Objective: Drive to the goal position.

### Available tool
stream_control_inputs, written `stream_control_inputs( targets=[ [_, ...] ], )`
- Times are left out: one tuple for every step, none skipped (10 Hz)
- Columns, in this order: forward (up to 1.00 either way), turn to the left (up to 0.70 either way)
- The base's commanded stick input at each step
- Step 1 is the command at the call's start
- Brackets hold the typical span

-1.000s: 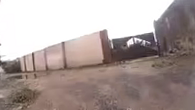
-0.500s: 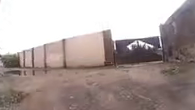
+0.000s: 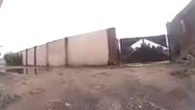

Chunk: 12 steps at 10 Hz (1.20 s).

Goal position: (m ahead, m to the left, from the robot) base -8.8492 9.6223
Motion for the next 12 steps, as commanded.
stream_control_inputs(
  targets=[
    [0.85,0.34],
    [0.85,0.34],
    [0.85,0.34],
    [0.85,0.34],
    [0.85,0.34],
    [0.85,0.34],
    [0.85,0.26],
    [0.85,0.04],
    [0.85,0.00],
    [0.85,0.00],
    [0.85,0.00],
    [0.85,0.00]
  ],
)
